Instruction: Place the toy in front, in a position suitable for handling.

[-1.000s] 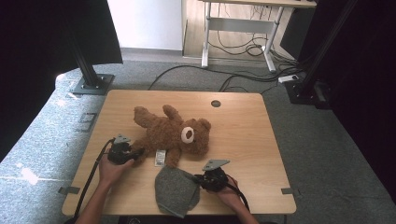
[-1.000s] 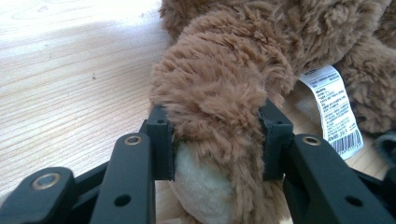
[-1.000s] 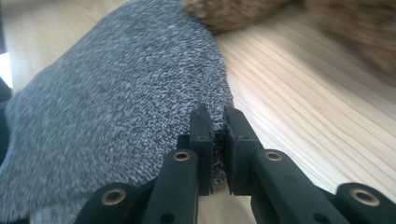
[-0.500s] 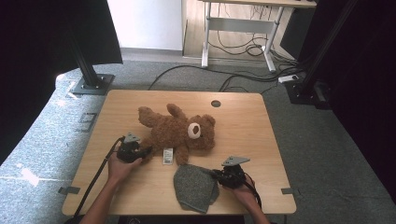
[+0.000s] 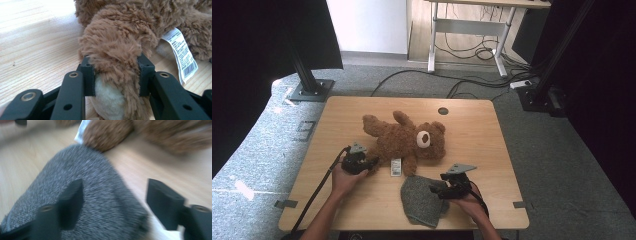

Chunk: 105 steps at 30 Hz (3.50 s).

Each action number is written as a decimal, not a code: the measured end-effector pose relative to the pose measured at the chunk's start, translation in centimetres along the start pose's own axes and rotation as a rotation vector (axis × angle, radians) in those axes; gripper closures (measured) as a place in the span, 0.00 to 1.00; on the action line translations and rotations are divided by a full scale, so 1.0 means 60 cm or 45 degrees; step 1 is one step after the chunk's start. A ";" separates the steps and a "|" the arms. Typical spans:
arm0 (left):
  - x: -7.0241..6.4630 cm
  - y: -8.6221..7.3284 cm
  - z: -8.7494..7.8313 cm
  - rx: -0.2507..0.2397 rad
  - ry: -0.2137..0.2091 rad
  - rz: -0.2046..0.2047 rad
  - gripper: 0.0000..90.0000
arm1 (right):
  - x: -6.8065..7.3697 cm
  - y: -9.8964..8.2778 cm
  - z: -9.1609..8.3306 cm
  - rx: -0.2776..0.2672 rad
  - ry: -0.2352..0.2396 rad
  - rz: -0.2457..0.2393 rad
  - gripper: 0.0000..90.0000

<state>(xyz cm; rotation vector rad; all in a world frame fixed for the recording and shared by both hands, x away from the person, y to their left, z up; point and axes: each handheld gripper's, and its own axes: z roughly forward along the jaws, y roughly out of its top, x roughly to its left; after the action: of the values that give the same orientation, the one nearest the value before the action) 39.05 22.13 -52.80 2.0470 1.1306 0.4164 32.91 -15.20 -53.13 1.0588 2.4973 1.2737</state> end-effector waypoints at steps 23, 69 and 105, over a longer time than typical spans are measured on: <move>-0.001 0.000 -0.001 0.003 0.003 0.009 0.66 | 0.019 -0.013 0.021 0.117 0.076 -0.123 0.73; -0.001 -0.001 -0.001 0.002 0.001 0.021 0.66 | 0.001 0.176 0.011 -0.454 0.185 -0.177 0.86; -0.002 -0.002 -0.001 0.005 -0.006 0.034 0.66 | -0.065 0.241 0.130 -0.188 -0.132 -0.102 0.85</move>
<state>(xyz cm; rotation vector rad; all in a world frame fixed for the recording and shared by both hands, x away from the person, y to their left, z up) 38.89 22.08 -52.86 2.0676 1.1032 0.4226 46.66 -6.94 -47.79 0.9555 2.3061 1.3219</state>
